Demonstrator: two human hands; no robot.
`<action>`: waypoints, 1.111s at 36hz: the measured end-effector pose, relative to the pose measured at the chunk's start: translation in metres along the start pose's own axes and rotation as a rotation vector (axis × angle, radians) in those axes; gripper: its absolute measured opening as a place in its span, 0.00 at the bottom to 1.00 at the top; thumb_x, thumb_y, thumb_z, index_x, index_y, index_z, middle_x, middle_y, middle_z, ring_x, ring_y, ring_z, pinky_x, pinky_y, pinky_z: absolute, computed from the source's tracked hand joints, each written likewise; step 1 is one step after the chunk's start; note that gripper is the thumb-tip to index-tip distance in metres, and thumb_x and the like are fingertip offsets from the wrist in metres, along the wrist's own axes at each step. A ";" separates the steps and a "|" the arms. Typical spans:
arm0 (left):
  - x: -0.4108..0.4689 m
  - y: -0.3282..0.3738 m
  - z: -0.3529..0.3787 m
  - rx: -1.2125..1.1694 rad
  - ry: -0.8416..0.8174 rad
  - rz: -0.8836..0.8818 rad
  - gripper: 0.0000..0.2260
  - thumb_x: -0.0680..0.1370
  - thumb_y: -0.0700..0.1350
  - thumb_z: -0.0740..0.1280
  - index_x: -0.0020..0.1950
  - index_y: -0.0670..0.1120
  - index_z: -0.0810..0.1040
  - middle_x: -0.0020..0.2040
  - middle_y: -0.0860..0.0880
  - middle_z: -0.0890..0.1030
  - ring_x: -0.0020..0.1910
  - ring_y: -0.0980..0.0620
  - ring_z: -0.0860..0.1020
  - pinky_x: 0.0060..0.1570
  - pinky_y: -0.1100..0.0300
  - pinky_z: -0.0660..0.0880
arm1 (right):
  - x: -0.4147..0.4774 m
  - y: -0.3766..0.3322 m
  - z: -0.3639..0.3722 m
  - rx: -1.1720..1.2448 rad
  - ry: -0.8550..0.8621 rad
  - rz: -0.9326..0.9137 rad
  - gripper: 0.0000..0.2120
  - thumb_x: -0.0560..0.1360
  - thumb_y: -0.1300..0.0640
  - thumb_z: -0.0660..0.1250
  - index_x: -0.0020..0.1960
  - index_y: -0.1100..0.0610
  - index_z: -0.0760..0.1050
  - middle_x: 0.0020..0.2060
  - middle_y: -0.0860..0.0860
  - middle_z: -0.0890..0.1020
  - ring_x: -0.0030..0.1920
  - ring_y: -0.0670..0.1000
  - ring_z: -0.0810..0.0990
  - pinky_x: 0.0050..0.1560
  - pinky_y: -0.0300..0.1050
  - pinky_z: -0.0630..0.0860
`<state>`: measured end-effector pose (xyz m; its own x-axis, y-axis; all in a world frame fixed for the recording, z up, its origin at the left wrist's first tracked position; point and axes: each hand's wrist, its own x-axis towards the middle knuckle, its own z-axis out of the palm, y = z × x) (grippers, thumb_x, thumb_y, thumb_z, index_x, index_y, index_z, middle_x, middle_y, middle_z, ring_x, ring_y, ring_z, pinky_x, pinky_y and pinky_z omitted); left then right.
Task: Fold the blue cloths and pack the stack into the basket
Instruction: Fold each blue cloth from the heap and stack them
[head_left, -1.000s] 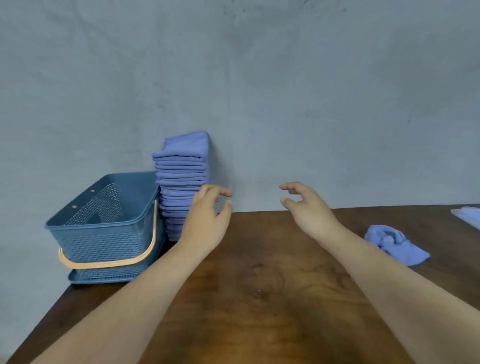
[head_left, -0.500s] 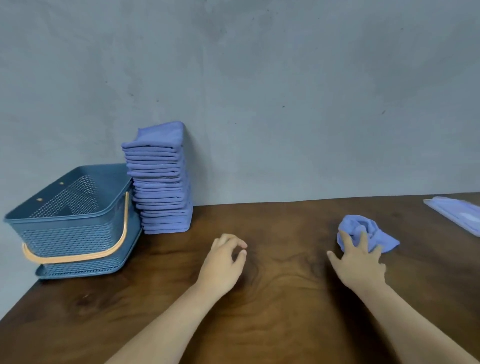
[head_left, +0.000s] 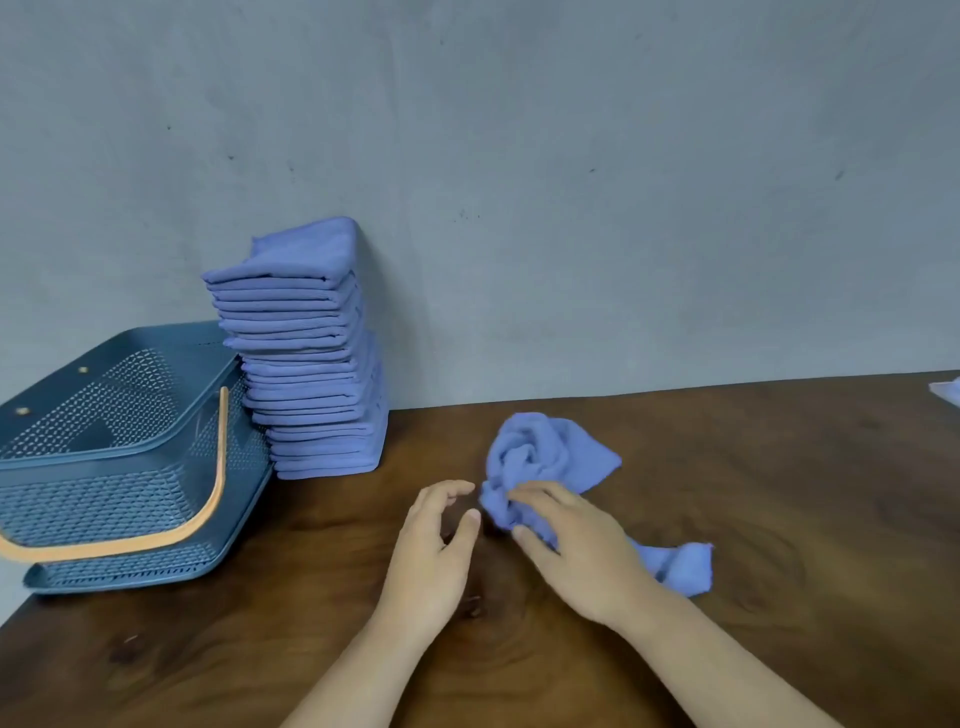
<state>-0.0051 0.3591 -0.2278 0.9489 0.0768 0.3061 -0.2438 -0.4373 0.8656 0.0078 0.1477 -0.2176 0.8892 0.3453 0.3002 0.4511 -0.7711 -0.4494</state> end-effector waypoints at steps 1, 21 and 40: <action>0.001 -0.001 -0.001 0.001 0.006 0.005 0.12 0.84 0.47 0.67 0.65 0.61 0.77 0.64 0.66 0.77 0.68 0.62 0.75 0.68 0.59 0.73 | -0.002 -0.006 -0.002 0.062 -0.020 -0.008 0.21 0.84 0.37 0.60 0.75 0.38 0.69 0.71 0.32 0.71 0.65 0.40 0.76 0.62 0.40 0.75; -0.020 0.037 -0.016 -0.110 -0.026 0.002 0.19 0.86 0.54 0.62 0.41 0.49 0.85 0.36 0.50 0.85 0.36 0.51 0.84 0.45 0.48 0.82 | -0.004 0.012 -0.012 -0.139 -0.140 0.315 0.21 0.80 0.35 0.61 0.71 0.37 0.73 0.75 0.35 0.67 0.77 0.45 0.62 0.73 0.52 0.62; 0.002 0.025 -0.030 -0.296 -0.232 -0.106 0.17 0.79 0.49 0.72 0.44 0.36 0.72 0.38 0.46 0.71 0.39 0.49 0.70 0.41 0.55 0.69 | -0.001 0.013 -0.044 0.705 0.026 0.243 0.06 0.84 0.57 0.69 0.52 0.55 0.84 0.48 0.51 0.88 0.52 0.55 0.86 0.59 0.64 0.81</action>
<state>-0.0150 0.3750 -0.1934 0.9837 -0.1123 0.1407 -0.1575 -0.1579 0.9748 0.0095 0.1134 -0.1866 0.9719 0.1891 0.1399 0.1921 -0.2950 -0.9360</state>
